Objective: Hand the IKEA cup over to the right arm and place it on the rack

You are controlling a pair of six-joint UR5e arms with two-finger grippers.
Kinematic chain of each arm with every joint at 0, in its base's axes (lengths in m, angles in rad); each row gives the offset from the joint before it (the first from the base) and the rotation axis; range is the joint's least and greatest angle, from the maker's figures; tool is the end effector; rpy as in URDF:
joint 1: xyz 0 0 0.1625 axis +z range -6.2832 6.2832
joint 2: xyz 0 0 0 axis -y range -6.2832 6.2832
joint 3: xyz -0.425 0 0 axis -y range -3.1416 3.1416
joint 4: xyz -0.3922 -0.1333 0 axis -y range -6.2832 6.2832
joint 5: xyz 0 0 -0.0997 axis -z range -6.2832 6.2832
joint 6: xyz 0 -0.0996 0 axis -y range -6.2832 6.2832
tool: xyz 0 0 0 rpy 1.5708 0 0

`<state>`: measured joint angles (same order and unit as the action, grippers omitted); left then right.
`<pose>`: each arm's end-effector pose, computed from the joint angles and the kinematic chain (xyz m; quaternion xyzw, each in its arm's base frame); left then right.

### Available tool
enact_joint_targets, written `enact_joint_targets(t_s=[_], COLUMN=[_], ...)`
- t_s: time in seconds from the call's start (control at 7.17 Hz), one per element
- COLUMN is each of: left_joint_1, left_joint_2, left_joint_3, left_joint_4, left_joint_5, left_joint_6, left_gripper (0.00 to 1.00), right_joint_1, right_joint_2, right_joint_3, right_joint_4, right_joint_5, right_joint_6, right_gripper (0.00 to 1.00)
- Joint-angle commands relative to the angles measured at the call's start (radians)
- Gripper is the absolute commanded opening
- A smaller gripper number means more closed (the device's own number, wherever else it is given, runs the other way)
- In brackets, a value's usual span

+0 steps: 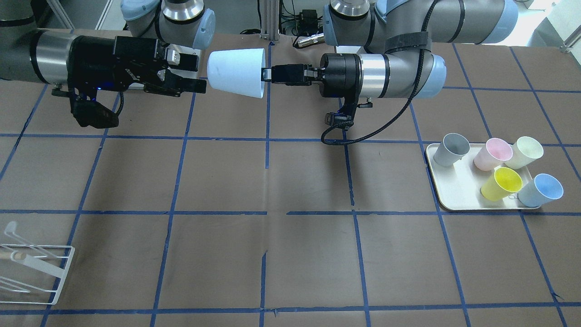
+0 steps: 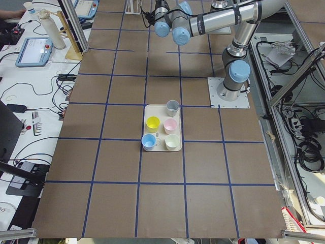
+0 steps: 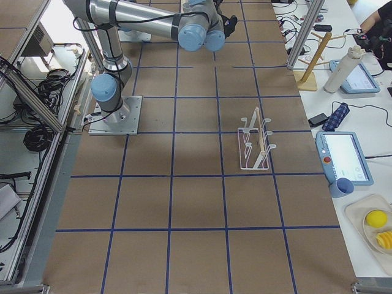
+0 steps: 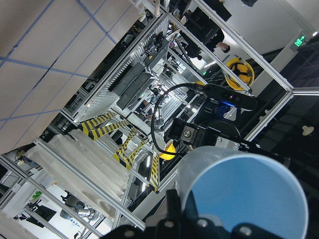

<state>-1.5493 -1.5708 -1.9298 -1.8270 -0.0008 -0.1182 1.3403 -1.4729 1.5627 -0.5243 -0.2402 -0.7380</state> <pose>-0.2232 -0.4536 0.3922 0.2607 -0.6571 -0.2463 0.6631 0.1205 -0.4932 0.4499 0.1550 0.7253 0.1324 0.6576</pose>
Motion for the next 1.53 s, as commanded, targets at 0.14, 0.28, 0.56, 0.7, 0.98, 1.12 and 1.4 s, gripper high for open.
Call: enact_joint_targets(t_s=[0.14, 0.28, 0.56, 0.7, 0.98, 1.12, 1.4], left_joint_1=[0.0, 0.0, 0.002, 0.002, 0.002, 0.002, 0.002], left_joint_2=[0.0, 0.002, 0.002, 0.003, 0.005, 0.005, 0.005], left_joint_3=[0.002, 0.002, 0.0, 0.002, 0.002, 0.002, 0.002], left_joint_4=[0.002, 0.002, 0.002, 0.002, 0.002, 0.002, 0.002], left_joint_5=[-0.002, -0.002, -0.002, -0.002, -0.002, -0.002, -0.001], left_joint_6=[0.0, 0.002, 0.002, 0.002, 0.003, 0.002, 0.003], left_gripper=[0.0, 0.0, 0.0, 0.0, 0.0, 0.0, 0.0], right_joint_1=[0.028, 0.04, 0.062, 0.063, 0.063, 0.063, 0.063], right_joint_2=[0.003, 0.002, 0.005, 0.003, 0.005, 0.002, -0.004], right_joint_3=[0.008, 0.008, 0.008, 0.008, 0.008, 0.007, 0.005], right_joint_4=[0.001, 0.003, 0.003, 0.001, 0.0, 0.0, -0.002], right_joint_5=[-0.005, -0.004, -0.019, -0.021, -0.022, -0.022, -0.024], right_joint_6=[0.012, 0.012, 0.012, 0.014, 0.017, 0.017, 0.017], right_gripper=[1.0, 1.0, 1.0, 1.0, 0.98, 0.87, 0.66])
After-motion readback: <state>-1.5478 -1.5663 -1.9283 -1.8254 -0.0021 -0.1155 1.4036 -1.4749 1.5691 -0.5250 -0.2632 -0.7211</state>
